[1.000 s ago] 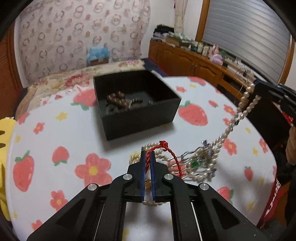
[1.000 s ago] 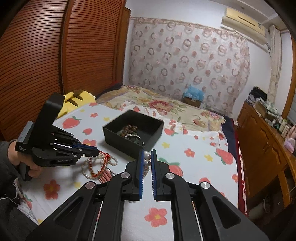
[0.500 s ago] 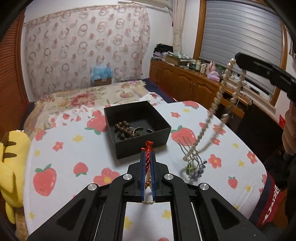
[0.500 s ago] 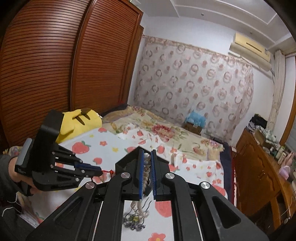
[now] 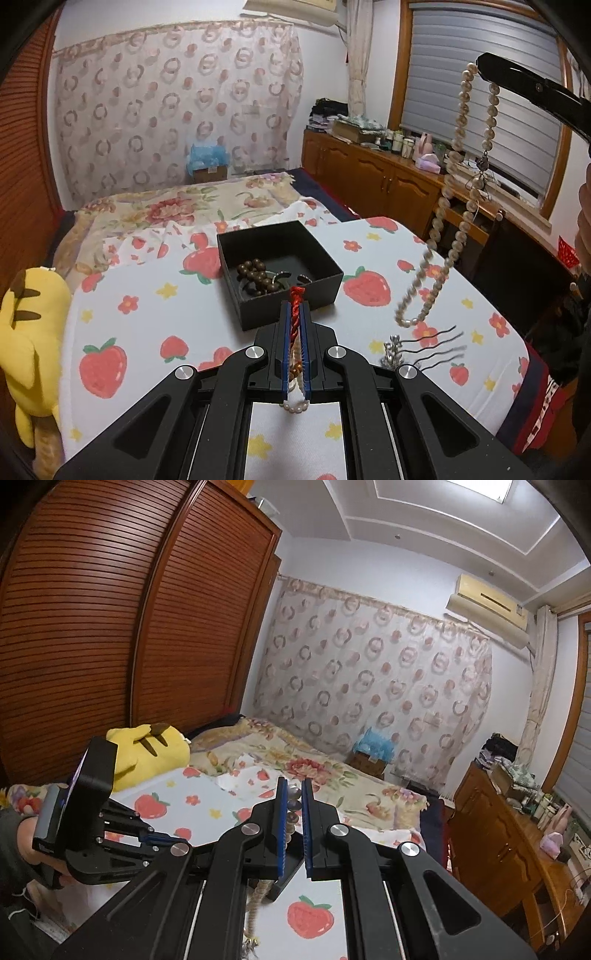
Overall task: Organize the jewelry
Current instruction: 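Raise the pearl necklace with the right tool while the left tool lifts the red bracelet, then lower the red bracelet and pearl necklace into the black box with both tools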
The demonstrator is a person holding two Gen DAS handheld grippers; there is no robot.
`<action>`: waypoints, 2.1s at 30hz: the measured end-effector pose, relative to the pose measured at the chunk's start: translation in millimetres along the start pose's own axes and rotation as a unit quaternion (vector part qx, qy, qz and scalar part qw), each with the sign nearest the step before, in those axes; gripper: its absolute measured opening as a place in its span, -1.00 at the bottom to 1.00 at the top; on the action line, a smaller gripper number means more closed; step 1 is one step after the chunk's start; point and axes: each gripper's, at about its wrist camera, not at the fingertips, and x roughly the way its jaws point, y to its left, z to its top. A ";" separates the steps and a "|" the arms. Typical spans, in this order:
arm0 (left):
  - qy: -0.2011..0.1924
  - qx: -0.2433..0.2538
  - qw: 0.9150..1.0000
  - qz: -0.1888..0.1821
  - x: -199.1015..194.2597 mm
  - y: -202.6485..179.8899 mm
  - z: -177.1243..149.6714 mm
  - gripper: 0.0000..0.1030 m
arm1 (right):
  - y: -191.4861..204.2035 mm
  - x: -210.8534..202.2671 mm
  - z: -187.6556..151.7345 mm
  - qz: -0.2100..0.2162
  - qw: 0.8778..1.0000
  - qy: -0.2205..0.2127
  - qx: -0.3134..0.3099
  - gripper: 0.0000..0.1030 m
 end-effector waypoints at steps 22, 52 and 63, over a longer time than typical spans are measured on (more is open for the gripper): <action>0.020 0.021 1.000 0.002 7.6 -2.8 6.3 -0.92 | -5.8 34.9 -36.2 0.023 0.998 0.043 0.027 -0.84; 0.131 -0.030 0.989 0.063 51.7 74.8 -66.5 -0.68 | 12.8 56.6 -48.1 0.043 0.997 0.066 0.023 -0.84; 0.125 -0.033 0.990 0.062 58.5 74.5 -63.6 -0.96 | 12.2 57.6 -44.6 0.042 0.997 0.062 0.017 -0.84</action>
